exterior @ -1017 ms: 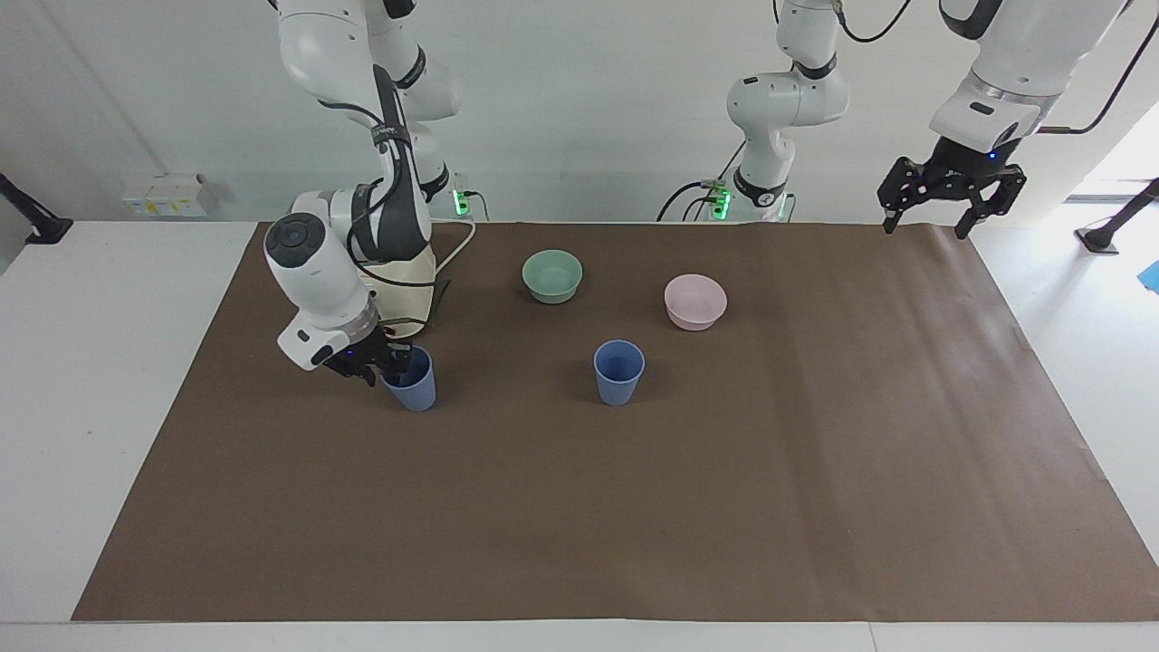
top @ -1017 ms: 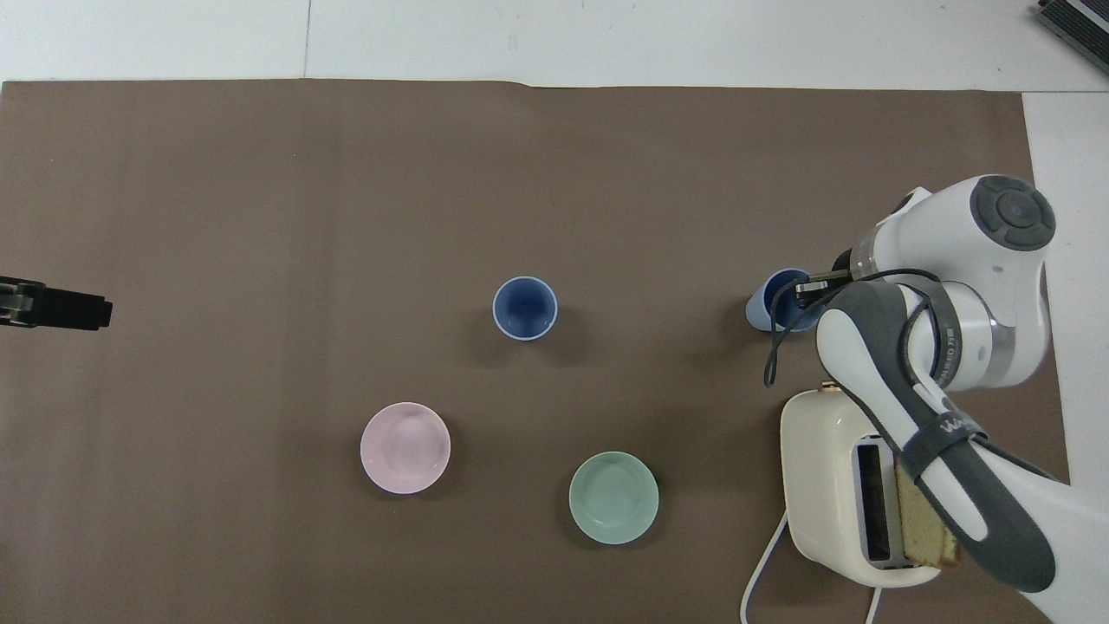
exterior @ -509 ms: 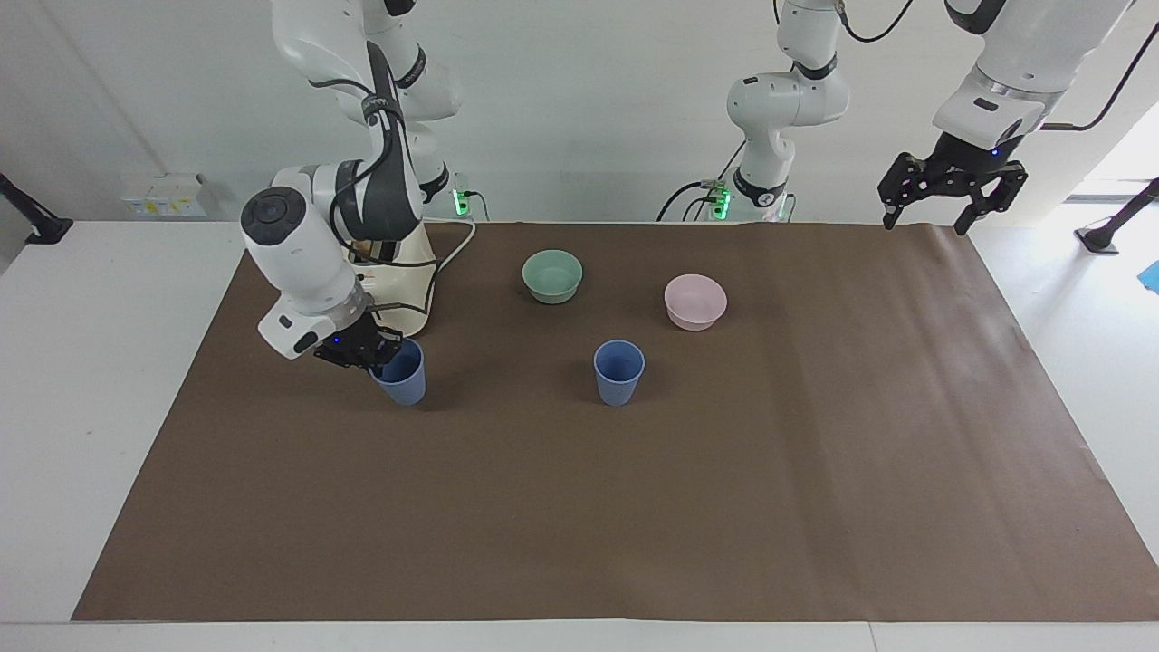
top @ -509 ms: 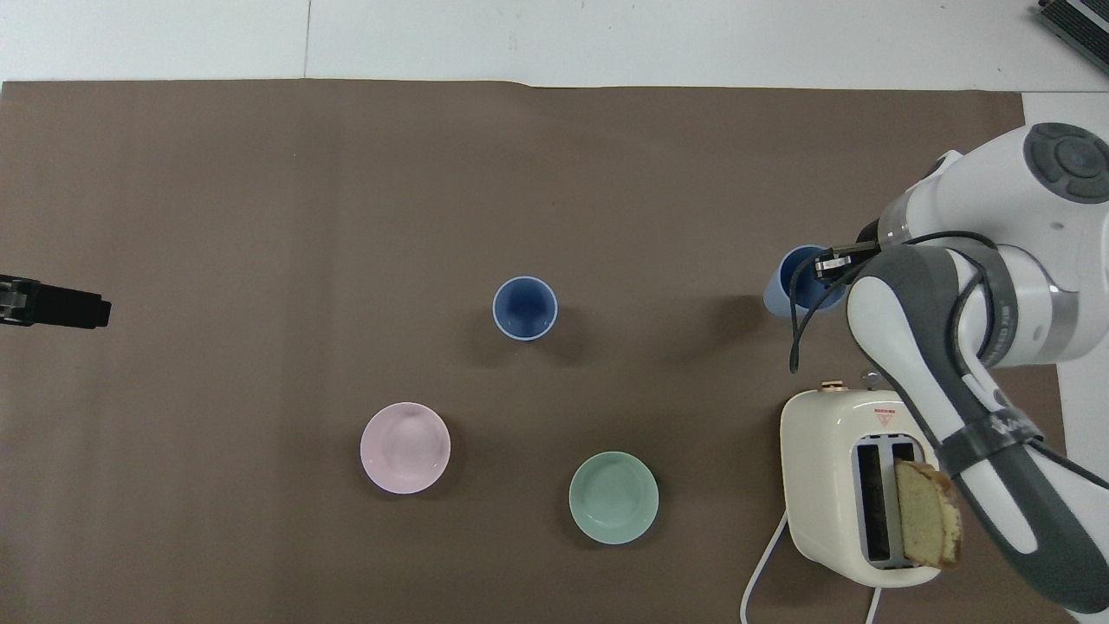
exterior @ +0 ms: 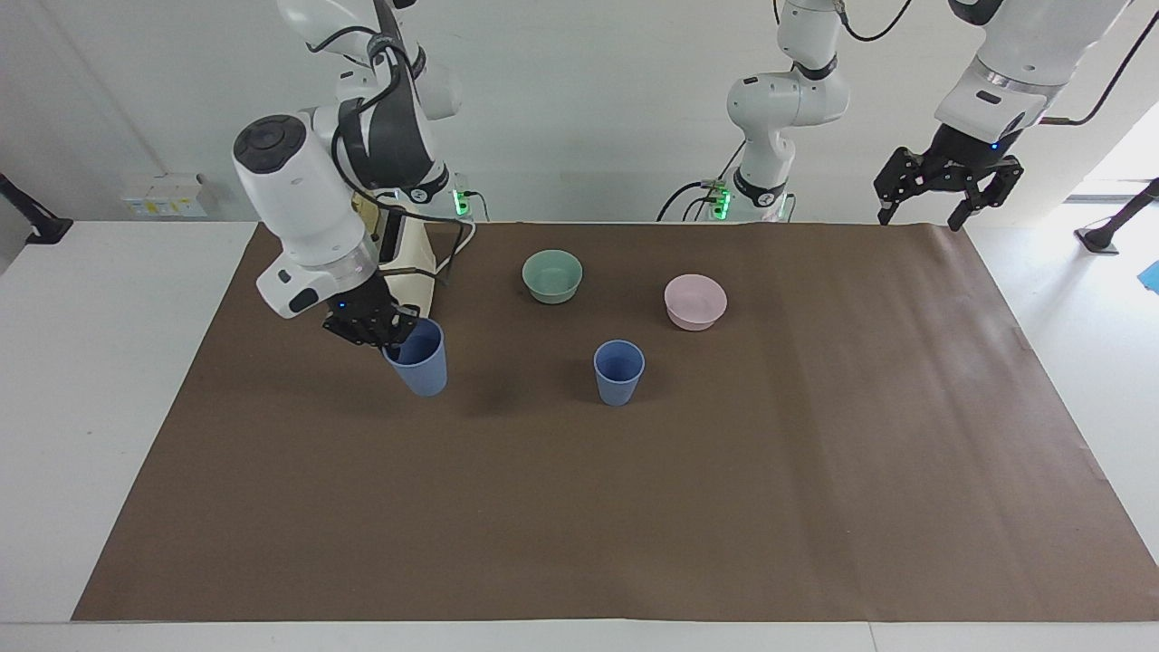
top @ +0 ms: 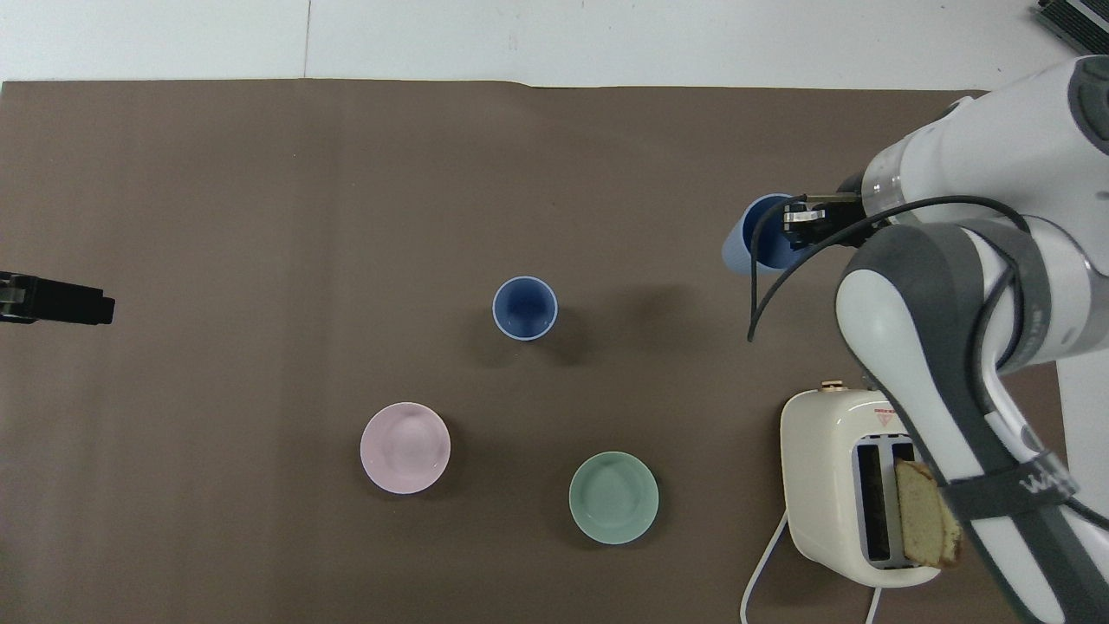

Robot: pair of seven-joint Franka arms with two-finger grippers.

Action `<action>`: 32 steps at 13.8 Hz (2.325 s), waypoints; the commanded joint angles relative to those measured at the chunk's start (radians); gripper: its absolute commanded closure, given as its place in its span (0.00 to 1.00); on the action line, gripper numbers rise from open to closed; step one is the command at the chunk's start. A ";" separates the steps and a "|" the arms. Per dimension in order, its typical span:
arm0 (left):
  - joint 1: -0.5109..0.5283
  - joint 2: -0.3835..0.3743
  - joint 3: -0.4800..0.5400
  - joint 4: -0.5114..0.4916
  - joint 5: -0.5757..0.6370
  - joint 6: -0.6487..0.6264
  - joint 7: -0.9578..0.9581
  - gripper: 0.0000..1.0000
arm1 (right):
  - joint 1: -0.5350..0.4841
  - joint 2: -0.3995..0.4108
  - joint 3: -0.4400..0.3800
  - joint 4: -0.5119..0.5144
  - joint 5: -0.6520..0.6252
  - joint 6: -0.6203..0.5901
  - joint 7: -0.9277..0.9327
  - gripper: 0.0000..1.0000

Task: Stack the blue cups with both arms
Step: 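Grasp the second blue cup with the right gripper and lift it, then carry the second blue cup over the first blue cup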

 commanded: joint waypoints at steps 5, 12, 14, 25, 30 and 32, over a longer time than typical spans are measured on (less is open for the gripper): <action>0.000 0.006 0.008 0.022 -0.011 -0.025 -0.010 0.00 | 0.212 0.052 0.003 0.111 -0.017 -0.034 0.234 1.00; 0.009 0.006 0.014 0.022 -0.008 -0.027 -0.012 0.00 | 0.345 0.198 -0.002 0.241 -0.029 -0.011 0.403 1.00; 0.009 0.006 0.014 0.022 -0.010 -0.027 -0.012 0.00 | 0.349 0.212 0.004 0.246 -0.038 0.018 0.421 1.00; 0.011 0.006 0.014 0.022 -0.008 -0.027 -0.012 0.00 | 0.364 0.224 0.007 0.213 -0.028 0.028 0.421 1.00; 0.011 0.006 0.014 0.022 -0.008 -0.027 -0.012 0.00 | 0.372 0.204 0.009 0.177 -0.026 0.015 0.421 1.00; 0.011 0.006 0.014 0.022 -0.008 -0.027 -0.012 0.00 | 0.372 0.204 0.009 0.167 -0.026 0.015 0.420 1.00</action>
